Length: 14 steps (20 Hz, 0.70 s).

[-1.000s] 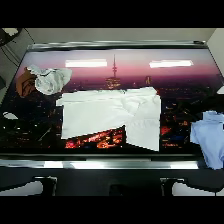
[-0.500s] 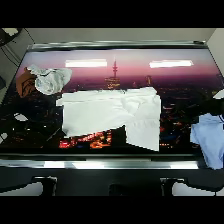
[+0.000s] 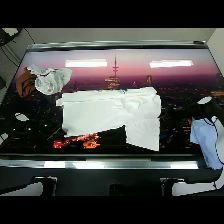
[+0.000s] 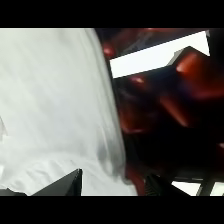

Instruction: Fold the shirts.

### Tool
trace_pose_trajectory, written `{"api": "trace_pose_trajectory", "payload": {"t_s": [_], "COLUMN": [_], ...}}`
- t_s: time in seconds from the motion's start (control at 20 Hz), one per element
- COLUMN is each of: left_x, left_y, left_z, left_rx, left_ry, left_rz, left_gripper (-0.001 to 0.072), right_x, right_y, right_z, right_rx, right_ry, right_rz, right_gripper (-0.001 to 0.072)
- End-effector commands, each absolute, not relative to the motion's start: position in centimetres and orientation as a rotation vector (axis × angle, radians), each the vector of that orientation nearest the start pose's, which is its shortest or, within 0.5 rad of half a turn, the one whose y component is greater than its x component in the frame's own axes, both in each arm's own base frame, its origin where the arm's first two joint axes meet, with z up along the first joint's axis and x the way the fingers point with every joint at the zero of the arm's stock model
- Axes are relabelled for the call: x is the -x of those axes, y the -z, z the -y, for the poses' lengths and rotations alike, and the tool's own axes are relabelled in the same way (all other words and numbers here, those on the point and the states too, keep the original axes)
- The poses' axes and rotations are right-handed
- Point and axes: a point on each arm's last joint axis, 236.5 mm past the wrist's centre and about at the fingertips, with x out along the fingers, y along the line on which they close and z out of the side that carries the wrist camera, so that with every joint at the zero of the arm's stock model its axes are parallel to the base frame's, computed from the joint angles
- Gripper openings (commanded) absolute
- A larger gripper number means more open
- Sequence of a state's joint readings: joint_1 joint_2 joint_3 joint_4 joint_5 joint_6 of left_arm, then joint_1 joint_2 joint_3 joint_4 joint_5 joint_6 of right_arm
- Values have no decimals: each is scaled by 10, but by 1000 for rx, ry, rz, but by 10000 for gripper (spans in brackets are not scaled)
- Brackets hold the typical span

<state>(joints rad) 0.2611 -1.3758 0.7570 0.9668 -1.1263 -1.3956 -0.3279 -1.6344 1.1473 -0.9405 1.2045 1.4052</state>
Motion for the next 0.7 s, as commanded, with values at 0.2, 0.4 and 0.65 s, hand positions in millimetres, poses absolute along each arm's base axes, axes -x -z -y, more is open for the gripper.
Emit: {"api": "trace_pose_trajectory", "payload": {"t_s": [0.2, 0.4, 0.65], "left_x": [-318, -402, -350], "left_y": [74, -85, -480], "left_z": [41, 18, 20], "left_rx": [716, 474, 48], "left_ry": [183, 293, 234], "left_rz": [-1489, -1087, -110], "left_gripper": [30, 27, 30], "right_x": [-399, -452, -383], "right_y": [87, -61, -469], "right_z": [-48, -31, -12], "right_rx": [-701, -429, -35], "right_ry": [-217, -329, -198], "right_rz": [-1464, -1065, 48], "right_gripper": [47, 47, 49]}}
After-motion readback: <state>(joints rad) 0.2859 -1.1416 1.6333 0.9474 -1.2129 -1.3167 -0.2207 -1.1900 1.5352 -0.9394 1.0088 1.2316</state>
